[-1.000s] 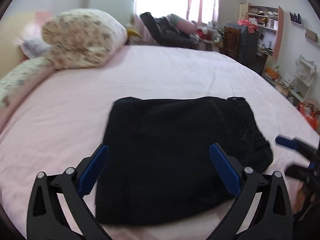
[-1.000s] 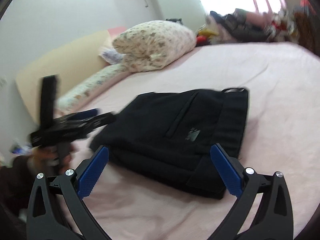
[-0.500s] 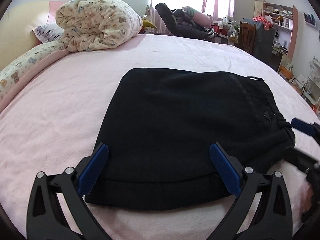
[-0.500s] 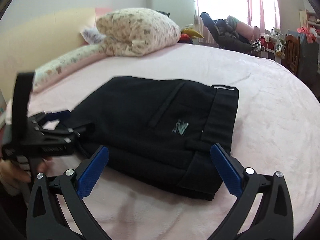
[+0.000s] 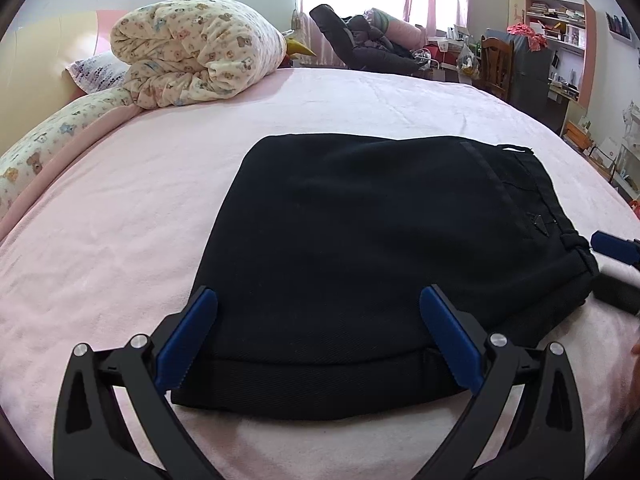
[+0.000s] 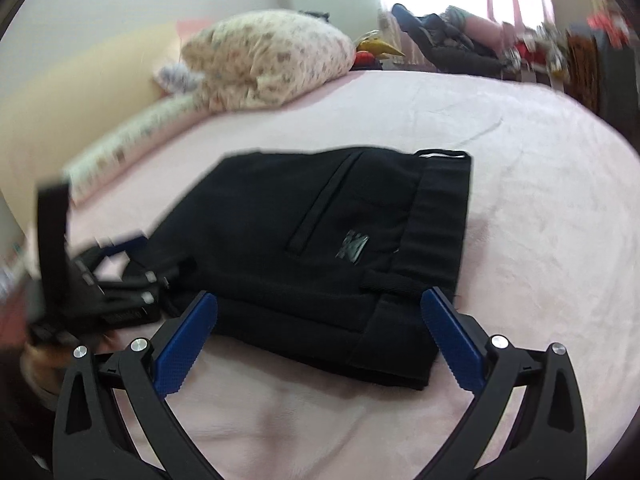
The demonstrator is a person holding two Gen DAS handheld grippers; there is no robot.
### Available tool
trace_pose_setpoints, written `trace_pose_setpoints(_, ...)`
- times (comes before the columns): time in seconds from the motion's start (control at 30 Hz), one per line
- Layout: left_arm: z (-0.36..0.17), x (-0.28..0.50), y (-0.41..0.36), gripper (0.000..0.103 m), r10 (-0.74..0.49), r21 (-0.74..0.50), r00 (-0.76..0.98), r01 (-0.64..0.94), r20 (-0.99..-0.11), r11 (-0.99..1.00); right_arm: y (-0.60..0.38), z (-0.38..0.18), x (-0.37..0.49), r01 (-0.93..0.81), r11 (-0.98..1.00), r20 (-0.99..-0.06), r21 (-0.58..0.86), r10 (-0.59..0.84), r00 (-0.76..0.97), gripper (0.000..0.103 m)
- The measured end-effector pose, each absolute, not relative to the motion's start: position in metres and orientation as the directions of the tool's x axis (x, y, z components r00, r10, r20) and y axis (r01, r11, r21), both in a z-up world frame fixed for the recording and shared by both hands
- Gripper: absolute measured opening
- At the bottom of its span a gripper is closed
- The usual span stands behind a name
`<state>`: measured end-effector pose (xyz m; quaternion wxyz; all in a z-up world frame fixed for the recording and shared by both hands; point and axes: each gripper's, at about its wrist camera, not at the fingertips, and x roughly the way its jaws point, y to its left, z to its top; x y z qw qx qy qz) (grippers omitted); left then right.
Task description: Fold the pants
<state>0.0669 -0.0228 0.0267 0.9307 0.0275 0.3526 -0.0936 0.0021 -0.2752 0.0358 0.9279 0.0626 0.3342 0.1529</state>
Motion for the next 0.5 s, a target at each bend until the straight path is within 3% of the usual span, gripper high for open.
trace_pose_setpoints(0.13, 0.028, 0.064, -0.019, 0.101, -0.182, -0.033, 0.737, 0.211, -0.651, 0.977, -0.312, 0.049, 0.013, -0.176, 0.913, -0.608, 0.367, 0.379, 0.698, 0.102)
trace_pose_setpoints(0.33, 0.057, 0.071, -0.019, 0.101, -0.114, 0.059, 0.781, 0.189, -0.614, 0.98, -0.348, 0.073, 0.038, -0.132, 0.827, -0.562, 0.546, 0.478, 0.675, 0.102)
trace_pose_setpoints(0.5, 0.084, 0.108, 0.016, 0.101, -0.275, -0.176, 0.717, 0.211, -0.641, 0.961, -0.348, 0.073, 0.064, -0.16, 0.828, -0.614, 0.537, 0.514, 0.598, 0.102)
